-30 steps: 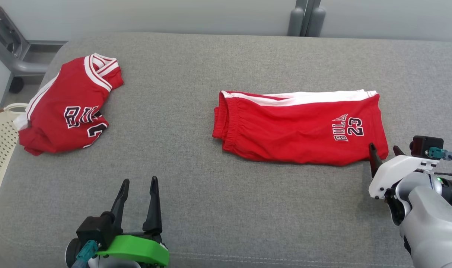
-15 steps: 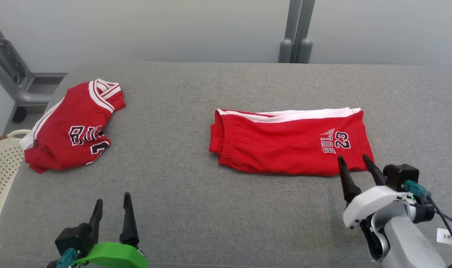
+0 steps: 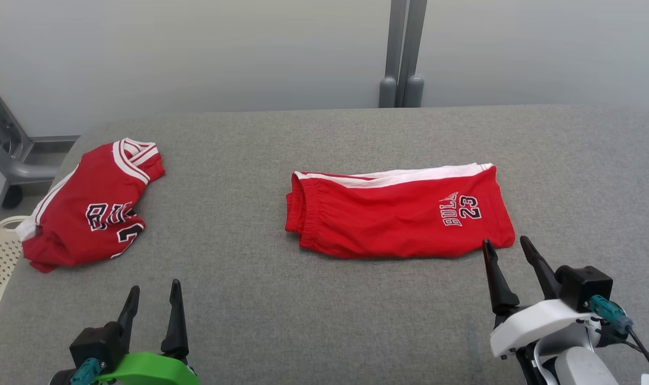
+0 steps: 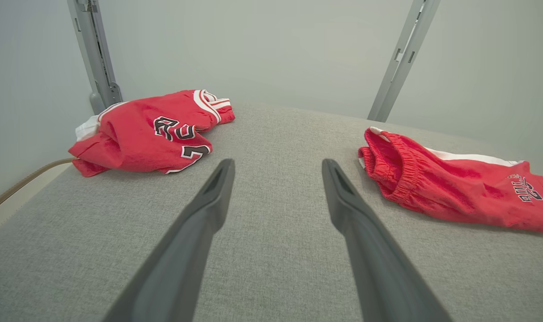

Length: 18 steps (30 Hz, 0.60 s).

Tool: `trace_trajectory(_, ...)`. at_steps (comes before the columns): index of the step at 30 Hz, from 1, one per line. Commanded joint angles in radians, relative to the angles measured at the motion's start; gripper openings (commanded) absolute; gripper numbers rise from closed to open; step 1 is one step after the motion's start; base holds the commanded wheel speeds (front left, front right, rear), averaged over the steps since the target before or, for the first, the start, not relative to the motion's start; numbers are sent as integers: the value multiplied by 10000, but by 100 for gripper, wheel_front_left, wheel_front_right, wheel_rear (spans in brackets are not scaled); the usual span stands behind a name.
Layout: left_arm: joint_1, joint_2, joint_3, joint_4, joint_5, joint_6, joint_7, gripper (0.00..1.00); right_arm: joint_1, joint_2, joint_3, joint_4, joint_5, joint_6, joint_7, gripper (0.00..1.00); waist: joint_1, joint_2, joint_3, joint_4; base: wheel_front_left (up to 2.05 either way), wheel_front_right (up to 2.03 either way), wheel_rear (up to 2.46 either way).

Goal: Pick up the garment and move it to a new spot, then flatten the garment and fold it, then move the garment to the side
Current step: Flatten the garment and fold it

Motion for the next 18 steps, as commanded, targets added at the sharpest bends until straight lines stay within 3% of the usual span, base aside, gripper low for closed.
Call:
trace_trajectory(1,114,86,-16,-24,10,-35,-89,100,198,30,-57,-154,-87,-11,44,100,0,-1,-26,-17,0,0,0)
trace_trajectory(18,407,192,-148,-587,88,153,-70,100,868,179,-156,-863,30,-11,609,100,0,-1,15,-228,0,0,0)
